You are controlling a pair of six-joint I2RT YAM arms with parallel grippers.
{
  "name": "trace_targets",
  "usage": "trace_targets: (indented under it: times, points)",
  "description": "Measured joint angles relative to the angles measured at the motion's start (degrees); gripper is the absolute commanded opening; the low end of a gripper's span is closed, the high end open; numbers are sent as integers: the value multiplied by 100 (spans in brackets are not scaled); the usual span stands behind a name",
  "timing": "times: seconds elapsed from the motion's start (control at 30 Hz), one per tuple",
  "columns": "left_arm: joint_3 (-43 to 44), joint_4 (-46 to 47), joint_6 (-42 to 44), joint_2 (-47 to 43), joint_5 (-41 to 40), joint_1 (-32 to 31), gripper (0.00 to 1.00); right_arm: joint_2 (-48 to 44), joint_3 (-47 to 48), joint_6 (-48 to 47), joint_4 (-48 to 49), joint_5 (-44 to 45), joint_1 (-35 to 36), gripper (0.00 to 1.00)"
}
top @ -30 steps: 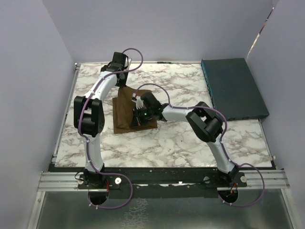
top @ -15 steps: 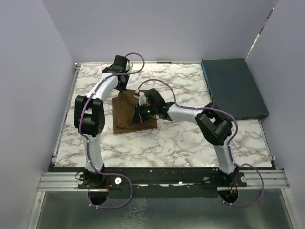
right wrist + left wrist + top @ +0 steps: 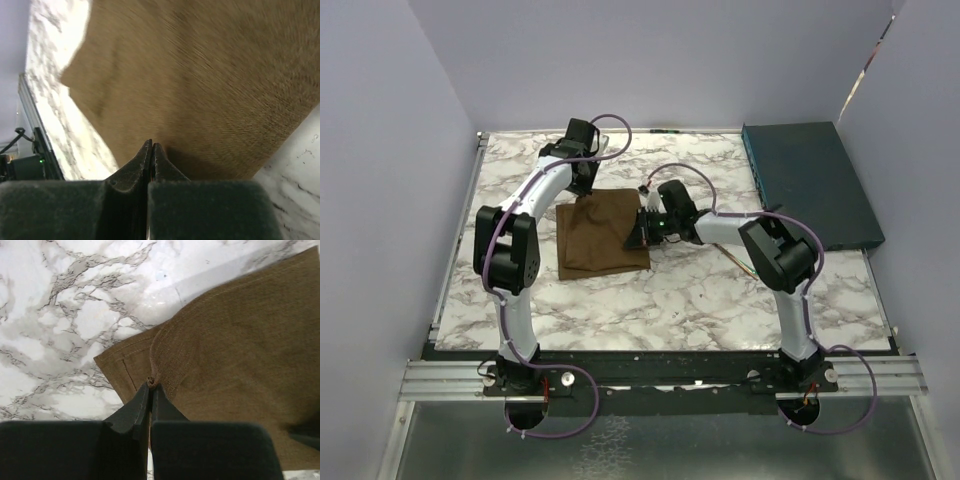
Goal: Fold the napkin into a case and place the utensils inside
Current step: Fold the napkin at the center of the board.
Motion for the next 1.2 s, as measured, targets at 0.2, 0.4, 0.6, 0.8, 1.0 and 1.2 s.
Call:
trace_targets:
  times: [0.2, 0.4, 0.6, 0.8, 1.0, 1.2]
  points:
    - [-2, -146, -92, -260, 356, -205, 0, 461, 164, 175, 4, -210, 4, 1]
    - [-188, -234, -125, -455, 577, -380, 0, 492, 892, 297, -249, -275, -146, 0]
    - [-284, -341, -107, -485, 597, -417, 0, 820, 1902, 409, -229, -345, -332, 1]
    - [-284, -361, -103, -623, 595, -413, 0, 1427, 1941, 763, -144, -413, -356, 1]
    - [-280, -365, -105, -649, 599, -420, 0, 1764, 1996, 1093, -52, -396, -332, 1]
    - [-280, -365, -105, -658, 713, -431, 0, 1768, 1956, 1364, 380, 2, -315, 1]
